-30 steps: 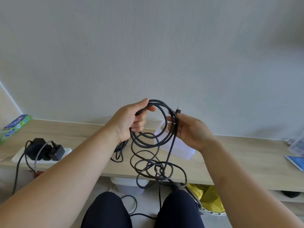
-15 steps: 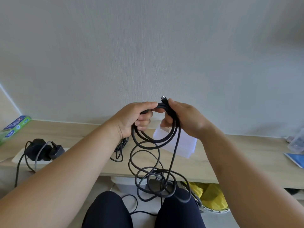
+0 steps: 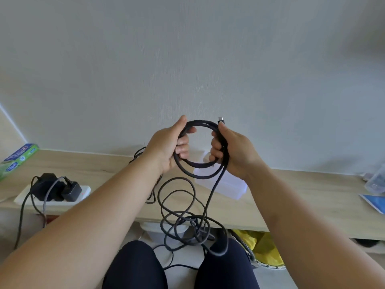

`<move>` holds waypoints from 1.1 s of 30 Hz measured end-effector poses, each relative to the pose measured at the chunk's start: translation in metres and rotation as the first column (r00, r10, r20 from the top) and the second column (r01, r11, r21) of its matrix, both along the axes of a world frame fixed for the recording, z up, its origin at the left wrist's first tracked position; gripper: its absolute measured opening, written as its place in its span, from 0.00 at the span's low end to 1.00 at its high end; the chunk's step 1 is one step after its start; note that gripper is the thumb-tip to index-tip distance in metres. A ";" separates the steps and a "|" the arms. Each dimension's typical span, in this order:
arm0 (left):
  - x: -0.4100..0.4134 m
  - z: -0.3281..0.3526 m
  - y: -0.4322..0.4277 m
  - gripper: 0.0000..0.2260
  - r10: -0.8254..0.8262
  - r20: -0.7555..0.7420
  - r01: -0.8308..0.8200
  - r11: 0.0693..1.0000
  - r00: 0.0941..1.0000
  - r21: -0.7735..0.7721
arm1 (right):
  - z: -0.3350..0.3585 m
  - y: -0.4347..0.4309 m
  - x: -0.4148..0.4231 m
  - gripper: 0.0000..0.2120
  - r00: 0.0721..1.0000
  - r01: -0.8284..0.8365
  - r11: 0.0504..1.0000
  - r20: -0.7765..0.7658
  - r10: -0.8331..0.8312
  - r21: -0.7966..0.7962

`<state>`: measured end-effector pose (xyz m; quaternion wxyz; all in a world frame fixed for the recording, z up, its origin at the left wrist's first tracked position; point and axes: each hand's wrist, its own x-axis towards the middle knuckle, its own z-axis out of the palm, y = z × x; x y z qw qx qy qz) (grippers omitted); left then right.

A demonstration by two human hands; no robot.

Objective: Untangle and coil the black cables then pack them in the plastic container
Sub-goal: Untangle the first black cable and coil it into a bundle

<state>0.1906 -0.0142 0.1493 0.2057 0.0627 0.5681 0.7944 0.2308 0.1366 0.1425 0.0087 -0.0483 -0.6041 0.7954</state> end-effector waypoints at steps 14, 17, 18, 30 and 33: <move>-0.012 0.005 -0.017 0.29 -0.155 -0.116 0.127 0.968 0.981 -0.217 | -0.002 0.001 -0.001 0.18 0.993 -0.075 0.980 -0.073 0.089 0.184; -0.015 0.001 -0.025 0.24 -0.302 -0.161 0.300 0.953 0.940 -0.033 | 0.004 0.003 -0.005 0.20 0.998 -0.034 0.991 -0.050 0.041 0.132; -0.015 0.000 -0.026 0.23 -0.321 -0.193 0.331 0.943 0.927 0.025 | 0.006 0.005 -0.007 0.20 0.999 -0.019 0.996 -0.038 0.022 0.082; -0.007 0.021 -0.013 0.15 -0.014 -0.297 0.053 0.991 0.955 0.125 | -0.022 0.017 0.007 0.18 0.960 0.256 0.905 0.196 -0.199 -0.340; -0.004 0.016 -0.007 0.18 0.085 -0.259 -0.056 0.991 0.962 0.119 | -0.032 0.012 0.015 0.18 0.973 0.199 0.966 0.148 -0.175 -0.165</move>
